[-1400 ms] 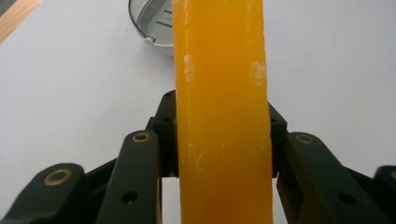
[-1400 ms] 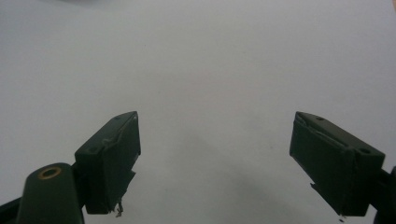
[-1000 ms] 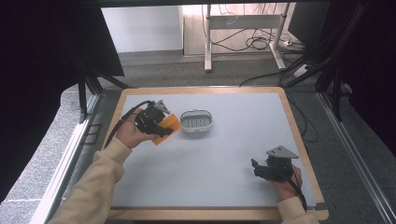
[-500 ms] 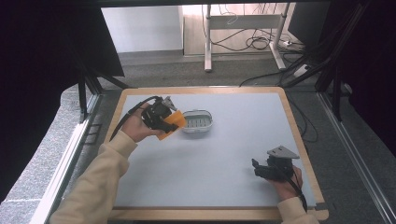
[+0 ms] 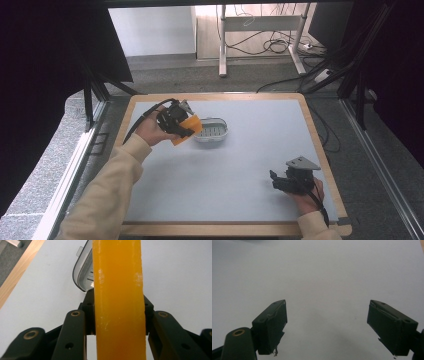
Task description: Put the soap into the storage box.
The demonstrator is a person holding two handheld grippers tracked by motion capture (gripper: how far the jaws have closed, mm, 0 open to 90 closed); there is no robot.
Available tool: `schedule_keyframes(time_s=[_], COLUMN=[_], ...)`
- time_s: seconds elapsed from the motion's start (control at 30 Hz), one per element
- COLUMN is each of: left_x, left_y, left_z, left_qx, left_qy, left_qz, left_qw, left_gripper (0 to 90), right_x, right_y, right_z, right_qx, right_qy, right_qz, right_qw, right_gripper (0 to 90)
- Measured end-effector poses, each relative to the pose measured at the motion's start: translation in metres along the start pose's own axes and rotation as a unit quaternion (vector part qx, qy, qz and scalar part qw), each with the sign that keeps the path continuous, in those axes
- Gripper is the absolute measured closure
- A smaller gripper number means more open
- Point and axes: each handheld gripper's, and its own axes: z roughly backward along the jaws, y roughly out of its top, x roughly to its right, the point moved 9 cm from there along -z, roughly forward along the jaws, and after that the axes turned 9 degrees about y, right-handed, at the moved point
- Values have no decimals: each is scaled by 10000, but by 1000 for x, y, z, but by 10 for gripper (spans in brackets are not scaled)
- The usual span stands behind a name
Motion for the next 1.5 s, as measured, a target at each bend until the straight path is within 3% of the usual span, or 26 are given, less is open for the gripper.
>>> schedule_keyframes(time_s=[0.47, 0.77, 0.97, 1.5], left_x=[-3, -2, -2, -10], left_y=[20, 33, 41, 58], left_z=[-10, -14, -19, -32], left_qx=[149, 185, 243, 141], left_qy=[-219, -185, -231, -344], left_qz=[-99, -265, -254, -421], left_qw=[9996, 9993, 9991, 9984], left_gripper=[619, 620, 619, 619], right_x=[1, 2, 2, 4], right_y=[0, -1, -1, -1], right_z=[0, 0, 0, 0], right_qx=[-19, -10, -16, -20], right_qy=[-5, -9, -15, -27], right_qz=[4, -16, -9, -32], right_qw=[10000, 10000, 10000, 10000], right_gripper=[164, 164, 164, 163])
